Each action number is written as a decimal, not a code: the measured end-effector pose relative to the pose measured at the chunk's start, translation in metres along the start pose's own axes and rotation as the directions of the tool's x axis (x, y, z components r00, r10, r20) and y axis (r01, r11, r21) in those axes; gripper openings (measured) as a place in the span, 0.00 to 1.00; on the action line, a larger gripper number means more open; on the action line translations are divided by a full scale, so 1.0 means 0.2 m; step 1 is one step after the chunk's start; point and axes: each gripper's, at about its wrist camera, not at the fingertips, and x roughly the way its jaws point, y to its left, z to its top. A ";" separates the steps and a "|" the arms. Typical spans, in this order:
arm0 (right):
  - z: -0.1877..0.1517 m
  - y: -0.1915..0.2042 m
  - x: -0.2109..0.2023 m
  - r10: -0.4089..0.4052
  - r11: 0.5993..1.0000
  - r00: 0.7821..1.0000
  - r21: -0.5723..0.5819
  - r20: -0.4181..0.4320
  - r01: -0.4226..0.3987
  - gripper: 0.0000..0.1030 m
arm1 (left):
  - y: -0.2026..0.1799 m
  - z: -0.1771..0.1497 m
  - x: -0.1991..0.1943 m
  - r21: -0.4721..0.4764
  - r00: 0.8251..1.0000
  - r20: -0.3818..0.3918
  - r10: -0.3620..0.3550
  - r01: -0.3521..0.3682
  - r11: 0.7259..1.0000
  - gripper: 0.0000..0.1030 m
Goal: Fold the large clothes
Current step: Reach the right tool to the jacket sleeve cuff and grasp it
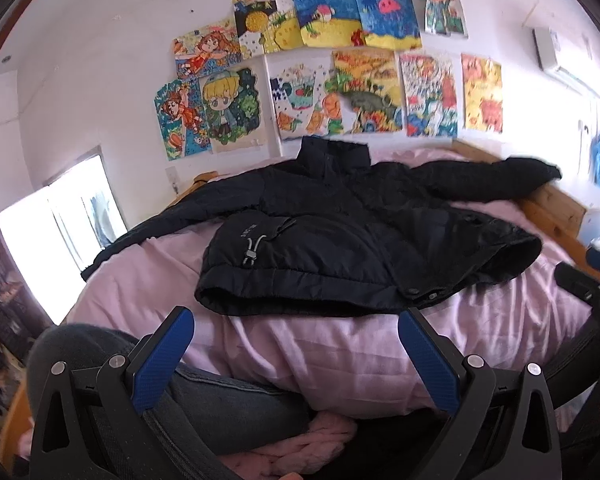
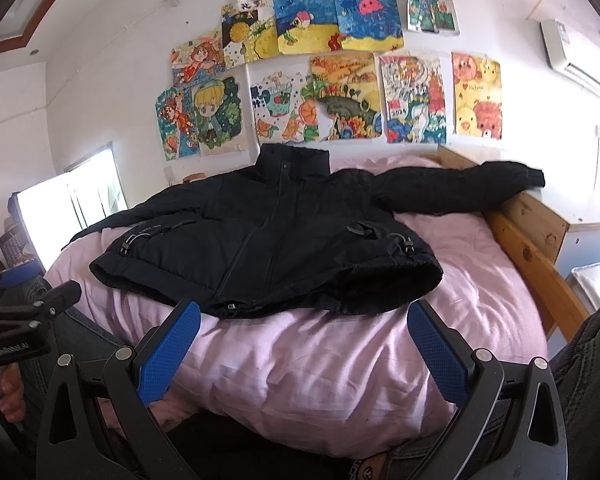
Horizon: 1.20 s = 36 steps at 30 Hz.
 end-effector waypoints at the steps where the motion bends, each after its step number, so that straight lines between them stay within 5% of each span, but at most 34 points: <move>1: 0.03 -0.02 0.02 0.029 0.999 0.999 0.015 -0.027 -0.028 0.99 | 0.00 0.03 0.02 0.004 1.000 -0.017 -0.021 0.021 1.000 1.00; 5: 0.14 -0.16 0.14 0.112 0.991 0.981 0.087 -0.157 -0.099 0.99 | -0.01 0.15 0.10 -0.023 0.983 -0.055 -0.176 0.175 0.984 1.00; 11: 0.33 -0.38 0.30 -0.008 0.995 0.966 0.090 -0.258 0.032 0.99 | -0.14 0.36 0.29 -0.004 0.949 -0.158 -0.274 0.277 0.961 1.00; 14: 0.45 -0.49 0.34 -0.054 0.993 0.968 0.092 -0.246 0.079 0.99 | -0.20 0.46 0.42 -0.003 0.927 -0.233 -0.293 0.300 0.954 1.00; 20: 0.73 -0.68 0.49 -0.121 0.986 0.973 0.093 -0.198 0.142 0.99 | -0.23 0.66 0.66 -0.057 0.929 -0.269 -0.254 0.248 0.967 1.00; 24: 0.89 -0.88 0.67 -0.103 0.966 0.991 0.229 -0.085 0.120 0.99 | -0.26 0.80 0.83 -0.123 0.928 -0.278 -0.247 0.221 0.968 1.00; 27: 0.94 -1.04 0.88 -0.109 0.922 0.994 0.371 -0.024 0.110 0.99 | -0.33 0.89 0.95 -0.117 0.935 -0.284 -0.211 0.185 0.976 1.00; 30: 0.90 -1.17 1.12 -0.171 0.835 0.982 0.519 -0.076 0.185 0.99 | -0.42 0.96 1.07 -0.073 0.932 -0.300 -0.202 0.188 0.979 1.00; 36: 0.71 -1.35 1.33 -0.426 0.647 0.899 0.659 -0.106 0.384 0.99 | -0.58 1.02 1.24 -0.030 0.923 -0.317 -0.220 0.222 0.975 1.00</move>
